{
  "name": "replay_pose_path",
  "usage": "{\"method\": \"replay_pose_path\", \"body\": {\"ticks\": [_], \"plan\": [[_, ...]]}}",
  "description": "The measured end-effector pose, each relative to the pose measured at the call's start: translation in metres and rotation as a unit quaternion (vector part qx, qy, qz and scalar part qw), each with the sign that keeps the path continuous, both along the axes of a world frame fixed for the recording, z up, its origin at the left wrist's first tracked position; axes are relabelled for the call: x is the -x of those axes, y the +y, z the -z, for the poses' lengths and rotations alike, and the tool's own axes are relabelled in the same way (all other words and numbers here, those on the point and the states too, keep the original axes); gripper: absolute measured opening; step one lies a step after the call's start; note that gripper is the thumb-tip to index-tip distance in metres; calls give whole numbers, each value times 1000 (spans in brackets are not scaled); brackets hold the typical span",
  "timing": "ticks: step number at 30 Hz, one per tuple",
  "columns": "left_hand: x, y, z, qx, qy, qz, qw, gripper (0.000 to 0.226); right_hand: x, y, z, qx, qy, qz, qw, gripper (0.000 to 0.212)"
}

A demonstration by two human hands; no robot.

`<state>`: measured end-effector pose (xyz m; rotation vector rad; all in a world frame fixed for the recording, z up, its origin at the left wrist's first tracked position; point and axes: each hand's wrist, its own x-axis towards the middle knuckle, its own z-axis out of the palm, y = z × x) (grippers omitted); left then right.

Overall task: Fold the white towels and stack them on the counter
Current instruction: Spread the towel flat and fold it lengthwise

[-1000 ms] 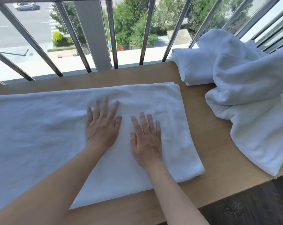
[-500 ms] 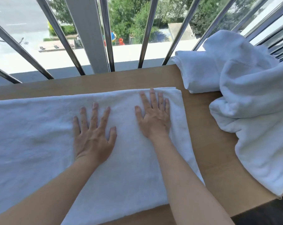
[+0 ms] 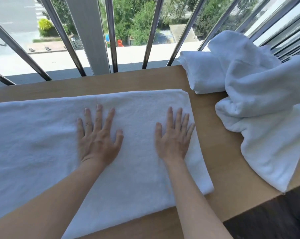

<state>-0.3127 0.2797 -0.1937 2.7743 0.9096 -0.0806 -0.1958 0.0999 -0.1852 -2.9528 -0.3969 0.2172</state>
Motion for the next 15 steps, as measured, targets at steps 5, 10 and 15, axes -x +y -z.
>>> {"method": "replay_pose_path", "body": {"ticks": [5, 10, 15], "plan": [[0, -2, -1, 15, -8, 4, 1000, 74, 109, -2, 8, -41, 4, -146, 988, 66], [6, -3, -3, 16, -15, 47, 999, 72, 104, -36, 8, 9, 12, -83, 996, 64], [12, -2, 1, 1, 5, 80, 997, 69, 77, -83, 10, 33, 17, -8, 999, 63]]}}
